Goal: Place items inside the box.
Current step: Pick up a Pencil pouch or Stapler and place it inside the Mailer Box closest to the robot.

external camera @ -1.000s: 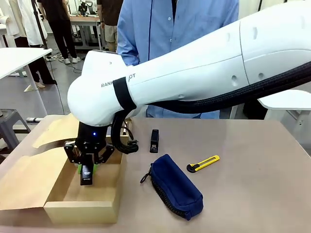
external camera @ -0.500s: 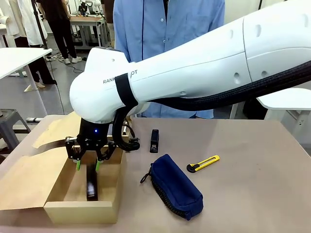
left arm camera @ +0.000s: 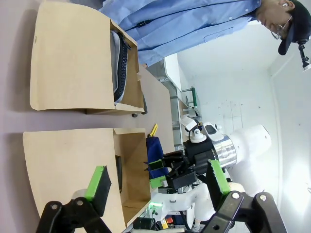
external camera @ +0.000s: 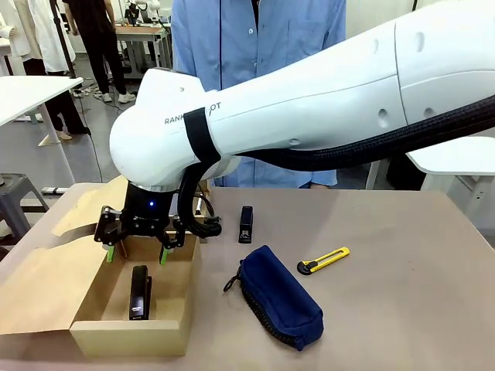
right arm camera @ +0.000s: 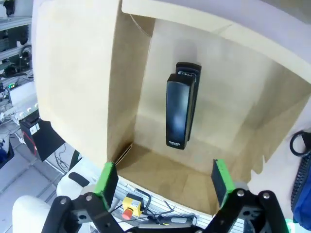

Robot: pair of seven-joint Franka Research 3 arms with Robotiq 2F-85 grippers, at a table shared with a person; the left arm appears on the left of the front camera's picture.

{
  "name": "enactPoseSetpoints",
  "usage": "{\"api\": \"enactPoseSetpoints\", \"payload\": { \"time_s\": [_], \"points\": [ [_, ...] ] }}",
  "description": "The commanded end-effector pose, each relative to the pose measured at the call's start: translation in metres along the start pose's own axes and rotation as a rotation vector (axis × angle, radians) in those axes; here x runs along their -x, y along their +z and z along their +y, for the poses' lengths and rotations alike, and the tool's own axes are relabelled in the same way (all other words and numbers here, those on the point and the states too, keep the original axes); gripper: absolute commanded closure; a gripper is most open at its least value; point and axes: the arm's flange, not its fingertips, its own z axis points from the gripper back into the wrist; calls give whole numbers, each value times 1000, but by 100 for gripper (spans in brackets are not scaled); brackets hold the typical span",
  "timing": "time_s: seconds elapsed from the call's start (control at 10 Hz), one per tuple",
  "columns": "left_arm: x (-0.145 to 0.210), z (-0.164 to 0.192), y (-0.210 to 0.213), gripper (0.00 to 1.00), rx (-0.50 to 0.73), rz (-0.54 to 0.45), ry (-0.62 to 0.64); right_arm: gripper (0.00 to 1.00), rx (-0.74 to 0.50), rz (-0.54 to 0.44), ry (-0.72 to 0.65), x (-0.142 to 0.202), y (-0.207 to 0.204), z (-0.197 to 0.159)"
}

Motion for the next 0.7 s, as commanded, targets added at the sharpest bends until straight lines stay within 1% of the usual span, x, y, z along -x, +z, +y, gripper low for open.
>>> {"api": "enactPoseSetpoints", "payload": {
  "time_s": [0.0,0.1,0.2,0.3,0.4,0.5,0.6],
  "points": [
    [1,0,0,0,21,-10,-20,0,1,63,74,17,30,-26],
    [1,0,0,0,21,-10,-20,0,55,150,162,28,63,-48],
    [1,0,0,0,21,-10,-20,0,91,182,220,41,95,-78],
    [1,0,0,0,21,-10,-20,0,135,218,268,57,124,-116],
    [1,0,0,0,21,-10,-20,0,224,229,348,76,154,-166],
    [1,0,0,0,21,-10,-20,0,201,231,341,89,176,-202],
    [1,0,0,0,21,-10,-20,0,189,155,220,102,201,-247]
  ]
}}
